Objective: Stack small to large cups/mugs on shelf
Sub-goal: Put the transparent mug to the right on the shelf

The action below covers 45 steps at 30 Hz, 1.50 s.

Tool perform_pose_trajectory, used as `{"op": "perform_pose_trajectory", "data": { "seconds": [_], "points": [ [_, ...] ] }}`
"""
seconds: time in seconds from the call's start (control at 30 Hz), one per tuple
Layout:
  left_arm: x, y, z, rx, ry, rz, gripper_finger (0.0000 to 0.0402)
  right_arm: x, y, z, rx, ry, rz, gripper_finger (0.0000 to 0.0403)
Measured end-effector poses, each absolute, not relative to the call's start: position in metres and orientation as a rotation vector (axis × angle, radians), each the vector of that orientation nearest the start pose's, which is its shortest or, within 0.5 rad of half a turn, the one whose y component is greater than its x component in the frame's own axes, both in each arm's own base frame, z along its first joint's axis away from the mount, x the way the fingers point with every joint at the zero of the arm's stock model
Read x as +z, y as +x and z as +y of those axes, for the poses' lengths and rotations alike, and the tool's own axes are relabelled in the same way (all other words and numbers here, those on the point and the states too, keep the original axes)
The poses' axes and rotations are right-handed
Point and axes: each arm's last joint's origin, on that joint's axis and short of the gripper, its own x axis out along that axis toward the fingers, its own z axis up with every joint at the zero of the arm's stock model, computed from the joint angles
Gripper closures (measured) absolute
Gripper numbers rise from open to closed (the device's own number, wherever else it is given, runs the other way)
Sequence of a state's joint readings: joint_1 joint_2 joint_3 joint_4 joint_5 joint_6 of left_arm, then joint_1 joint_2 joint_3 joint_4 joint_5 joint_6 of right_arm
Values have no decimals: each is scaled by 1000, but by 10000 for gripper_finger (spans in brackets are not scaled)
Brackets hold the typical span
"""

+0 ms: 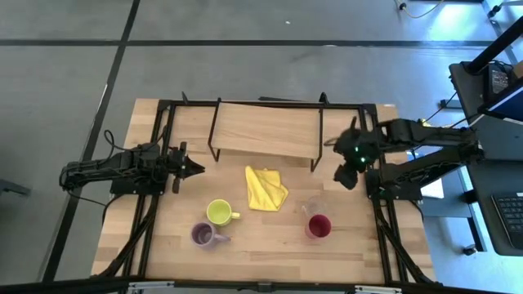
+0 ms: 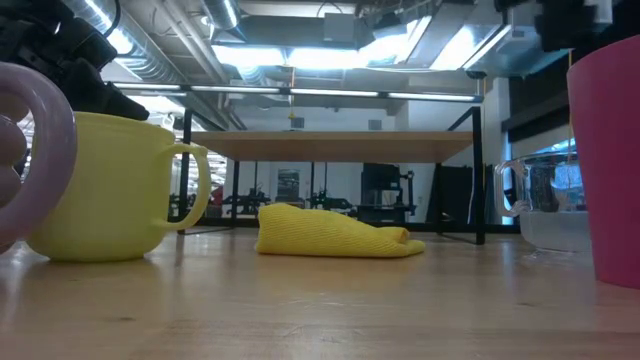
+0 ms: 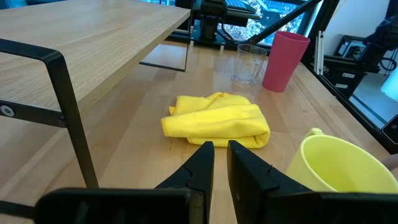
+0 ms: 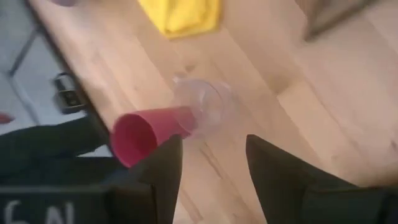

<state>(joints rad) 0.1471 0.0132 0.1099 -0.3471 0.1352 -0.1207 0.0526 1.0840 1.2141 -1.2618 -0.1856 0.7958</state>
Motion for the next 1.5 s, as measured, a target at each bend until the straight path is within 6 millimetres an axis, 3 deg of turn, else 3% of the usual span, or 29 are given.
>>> {"op": "perform_pose_trajectory", "data": {
  "seconds": [0.4, 0.8, 1.03, 1.23, 1.37, 1.5],
  "points": [
    [166, 87, 9, 27, -155, 247, 363, 274, 188, 50, -334, 835, 1253, 224],
    [166, 87, 9, 27, -155, 247, 363, 205, 198, 56, -371, 835, 1287, 224],
    [166, 87, 9, 27, -155, 247, 363, 186, 203, 56, -373, 850, 1237, 224],
    [166, 87, 9, 27, -155, 247, 363, 169, 201, 55, -440, 823, 1296, 233],
    [166, 87, 9, 26, -155, 247, 363, 170, 204, 55, -433, 787, 1281, 274],
    [166, 87, 9, 26, -155, 247, 363, 182, 211, 55, -394, 706, 1243, 344]
  ]
}}
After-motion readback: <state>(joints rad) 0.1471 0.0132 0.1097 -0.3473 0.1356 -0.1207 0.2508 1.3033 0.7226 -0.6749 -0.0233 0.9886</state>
